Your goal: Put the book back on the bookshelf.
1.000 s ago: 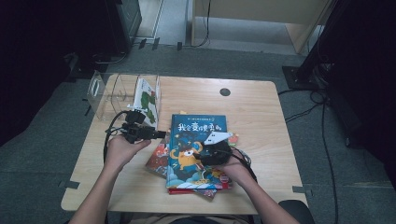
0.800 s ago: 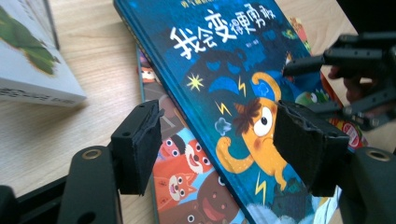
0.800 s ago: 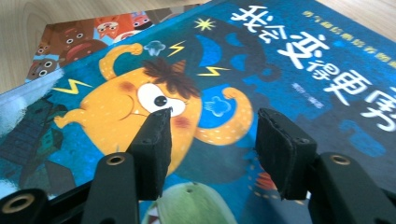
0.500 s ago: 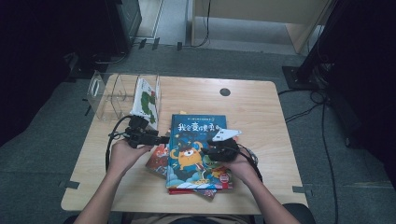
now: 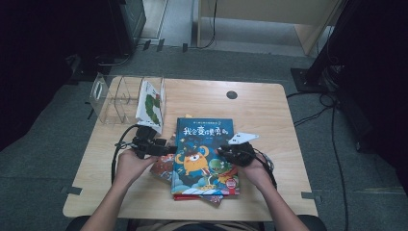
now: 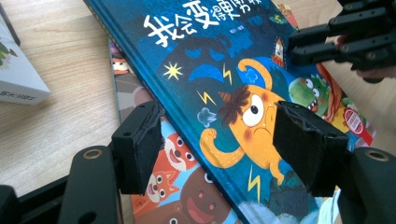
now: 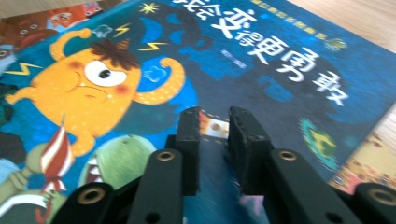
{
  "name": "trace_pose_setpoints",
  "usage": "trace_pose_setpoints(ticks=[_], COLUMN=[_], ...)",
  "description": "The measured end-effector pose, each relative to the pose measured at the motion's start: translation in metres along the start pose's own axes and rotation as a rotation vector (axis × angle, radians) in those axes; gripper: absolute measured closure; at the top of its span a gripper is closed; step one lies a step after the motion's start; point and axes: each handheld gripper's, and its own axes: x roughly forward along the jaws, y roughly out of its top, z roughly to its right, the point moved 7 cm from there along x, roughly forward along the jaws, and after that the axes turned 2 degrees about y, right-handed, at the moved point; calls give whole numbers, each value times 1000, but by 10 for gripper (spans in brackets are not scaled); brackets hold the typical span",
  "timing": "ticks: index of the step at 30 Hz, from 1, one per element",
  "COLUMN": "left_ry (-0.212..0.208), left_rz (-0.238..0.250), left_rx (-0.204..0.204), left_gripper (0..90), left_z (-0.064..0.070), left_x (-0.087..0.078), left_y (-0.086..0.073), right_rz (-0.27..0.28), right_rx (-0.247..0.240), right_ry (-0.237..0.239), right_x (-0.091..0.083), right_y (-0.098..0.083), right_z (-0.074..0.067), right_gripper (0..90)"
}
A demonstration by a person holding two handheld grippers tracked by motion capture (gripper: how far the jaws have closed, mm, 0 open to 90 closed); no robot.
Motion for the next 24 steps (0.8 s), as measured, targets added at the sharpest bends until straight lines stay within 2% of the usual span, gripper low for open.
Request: trace_pose_setpoints(ticks=[6, 11, 14, 17, 20, 24], left_ry=[-4, 2, -10, -1, -24, -32], left_rz=[8, -12, -19, -39, -26, -43], left_rx=[29, 71, 69, 88, 61, 70], left_gripper=[332, 332, 340, 351, 373, 388], left_z=[3, 7, 8, 9, 10, 12], left_x=[2, 7, 10, 14, 17, 21], left_y=[-1, -5, -6, -9, -12, -18], right_rz=[2, 9, 5, 8, 14, 17], right_rx=[2, 21, 32, 48, 56, 69], right_ry=[-40, -62, -75, -86, -95, -109], right_x=[-7, -12, -14, -17, -20, -23], right_y=[-8, -11, -15, -17, -19, -22], right_z=[10, 16, 18, 21, 24, 28], right_gripper=[812, 827, 827, 827, 827, 826])
